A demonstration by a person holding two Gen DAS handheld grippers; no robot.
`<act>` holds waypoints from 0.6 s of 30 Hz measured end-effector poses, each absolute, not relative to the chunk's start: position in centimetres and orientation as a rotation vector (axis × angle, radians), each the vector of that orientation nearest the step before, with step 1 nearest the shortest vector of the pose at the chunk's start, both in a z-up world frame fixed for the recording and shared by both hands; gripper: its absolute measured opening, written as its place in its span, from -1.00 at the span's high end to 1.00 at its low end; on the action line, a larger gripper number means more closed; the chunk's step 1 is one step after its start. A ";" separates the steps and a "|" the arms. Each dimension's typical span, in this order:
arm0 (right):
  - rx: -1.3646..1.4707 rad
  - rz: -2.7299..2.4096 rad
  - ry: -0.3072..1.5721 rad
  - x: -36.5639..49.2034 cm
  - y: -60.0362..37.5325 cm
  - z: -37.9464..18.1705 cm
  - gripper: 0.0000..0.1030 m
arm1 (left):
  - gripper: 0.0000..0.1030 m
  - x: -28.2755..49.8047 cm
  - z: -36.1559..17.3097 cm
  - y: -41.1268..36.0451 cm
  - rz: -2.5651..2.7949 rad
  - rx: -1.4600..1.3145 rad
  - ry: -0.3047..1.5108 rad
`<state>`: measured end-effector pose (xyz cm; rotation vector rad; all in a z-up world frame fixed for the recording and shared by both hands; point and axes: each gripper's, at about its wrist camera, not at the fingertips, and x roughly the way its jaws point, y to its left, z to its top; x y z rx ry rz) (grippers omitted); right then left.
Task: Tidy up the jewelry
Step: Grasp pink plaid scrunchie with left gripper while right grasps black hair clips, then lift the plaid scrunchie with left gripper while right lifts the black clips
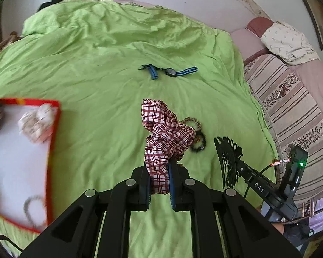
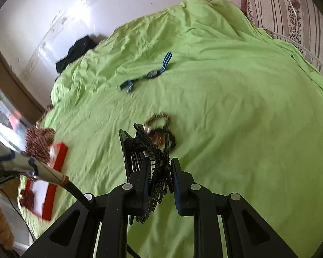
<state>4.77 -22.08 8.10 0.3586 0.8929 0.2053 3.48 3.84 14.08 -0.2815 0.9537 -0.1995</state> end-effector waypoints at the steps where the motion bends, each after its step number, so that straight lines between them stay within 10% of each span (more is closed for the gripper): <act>1: 0.348 0.207 0.899 4.3 -21.6 8.2 0.60 | 0.76 2.8 14.2 4.1 -0.192 -0.282 0.948; 18: 0.205 0.204 0.874 -2.2 -17.5 12.2 0.60 | 0.76 -5.6 14.3 7.1 -0.096 -0.244 0.869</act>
